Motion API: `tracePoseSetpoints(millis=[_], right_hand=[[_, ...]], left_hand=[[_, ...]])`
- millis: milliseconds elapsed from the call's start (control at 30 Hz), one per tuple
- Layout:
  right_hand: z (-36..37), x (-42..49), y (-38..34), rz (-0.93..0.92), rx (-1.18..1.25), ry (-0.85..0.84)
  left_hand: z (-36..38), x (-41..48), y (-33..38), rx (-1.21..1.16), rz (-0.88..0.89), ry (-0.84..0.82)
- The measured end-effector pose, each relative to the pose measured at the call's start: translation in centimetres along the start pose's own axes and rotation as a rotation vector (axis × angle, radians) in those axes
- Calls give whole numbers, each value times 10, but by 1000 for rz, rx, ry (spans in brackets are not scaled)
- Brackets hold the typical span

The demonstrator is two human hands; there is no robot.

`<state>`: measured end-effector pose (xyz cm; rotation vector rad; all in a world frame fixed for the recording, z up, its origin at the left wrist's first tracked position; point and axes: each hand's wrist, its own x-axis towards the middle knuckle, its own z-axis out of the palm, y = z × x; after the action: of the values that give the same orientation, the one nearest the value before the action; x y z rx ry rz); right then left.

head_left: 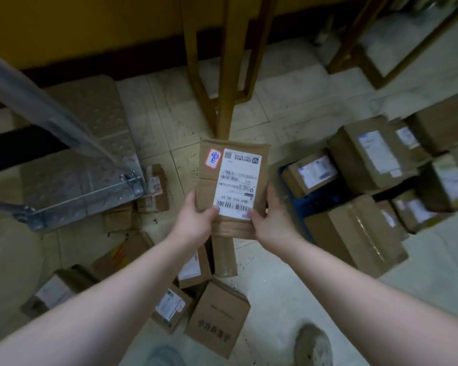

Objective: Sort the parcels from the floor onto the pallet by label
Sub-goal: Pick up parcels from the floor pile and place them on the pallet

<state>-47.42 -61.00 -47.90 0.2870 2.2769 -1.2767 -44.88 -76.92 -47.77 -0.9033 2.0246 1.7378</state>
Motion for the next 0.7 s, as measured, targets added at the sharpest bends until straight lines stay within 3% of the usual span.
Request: tracePoseSetpoints(millis=[400, 700], right_hand=[[-198, -2, 81, -41, -223, -52], [-270, 21, 95, -95, -370, -172]], left_hand=[[214, -34, 47, -30, 1, 109], [287, -19, 69, -119, -115, 186]])
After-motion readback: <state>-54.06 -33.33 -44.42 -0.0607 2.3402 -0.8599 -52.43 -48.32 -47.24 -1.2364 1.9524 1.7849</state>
